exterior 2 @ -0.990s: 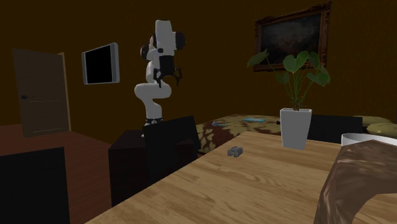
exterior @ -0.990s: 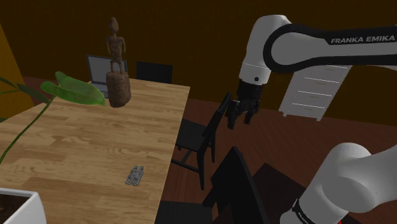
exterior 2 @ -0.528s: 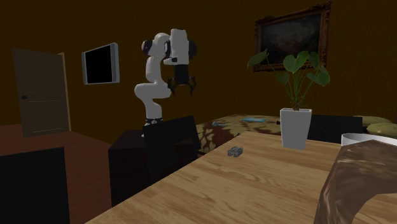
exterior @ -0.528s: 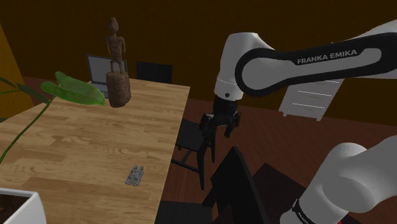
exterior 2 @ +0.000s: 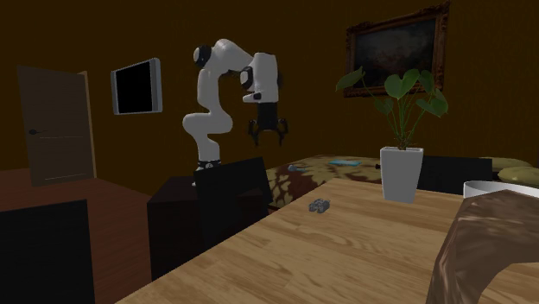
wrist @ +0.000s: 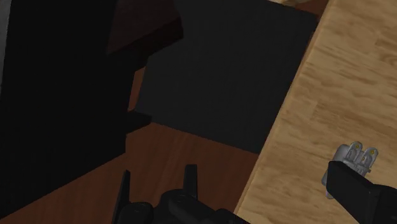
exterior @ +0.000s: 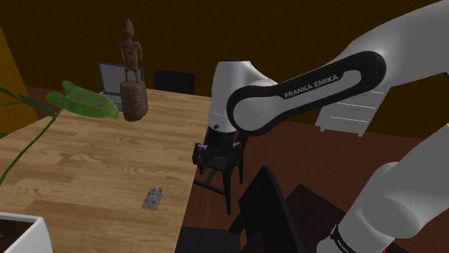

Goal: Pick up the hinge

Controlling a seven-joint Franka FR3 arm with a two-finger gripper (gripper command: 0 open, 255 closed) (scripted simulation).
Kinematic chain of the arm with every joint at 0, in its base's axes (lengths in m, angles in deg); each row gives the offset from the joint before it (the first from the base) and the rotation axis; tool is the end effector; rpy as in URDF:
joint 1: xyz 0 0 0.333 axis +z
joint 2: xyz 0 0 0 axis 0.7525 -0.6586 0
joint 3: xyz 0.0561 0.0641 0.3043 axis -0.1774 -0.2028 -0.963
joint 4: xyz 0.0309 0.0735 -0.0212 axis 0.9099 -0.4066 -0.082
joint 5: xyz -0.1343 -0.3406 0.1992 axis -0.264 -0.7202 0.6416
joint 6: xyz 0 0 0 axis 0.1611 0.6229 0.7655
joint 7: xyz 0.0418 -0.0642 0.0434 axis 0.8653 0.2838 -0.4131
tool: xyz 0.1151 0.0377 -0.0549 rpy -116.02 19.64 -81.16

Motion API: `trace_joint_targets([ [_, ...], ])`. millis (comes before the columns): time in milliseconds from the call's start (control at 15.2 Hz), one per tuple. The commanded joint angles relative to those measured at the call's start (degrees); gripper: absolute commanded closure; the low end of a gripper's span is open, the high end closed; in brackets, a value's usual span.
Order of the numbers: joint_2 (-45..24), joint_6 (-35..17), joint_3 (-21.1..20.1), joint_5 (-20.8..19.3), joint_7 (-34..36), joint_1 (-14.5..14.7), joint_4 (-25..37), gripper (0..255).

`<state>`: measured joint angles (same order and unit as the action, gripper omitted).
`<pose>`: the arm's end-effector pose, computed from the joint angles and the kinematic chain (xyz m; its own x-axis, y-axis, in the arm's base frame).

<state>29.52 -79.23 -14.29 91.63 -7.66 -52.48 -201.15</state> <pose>0.4266 0.2404 0.3630 0.9015 -0.4324 -0.0170 -0.4328 -0.9008 -0.0352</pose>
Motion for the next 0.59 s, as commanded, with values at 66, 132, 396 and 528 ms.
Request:
trace_joint_targets([
  [66, -7.74, -3.44, -3.43, -4.78, 8.99, -1.15, 3.87, 0],
  [132, -10.57, -4.36, -4.22, -6.96, 12.10, -1.35, 5.37, 0],
  [396, -22.15, -6.53, -4.91, -16.85, 24.72, -0.03, 12.38, 0],
  [528, -27.70, -6.74, -3.69, -21.35, 30.33, 2.03, 16.47, 0],
])
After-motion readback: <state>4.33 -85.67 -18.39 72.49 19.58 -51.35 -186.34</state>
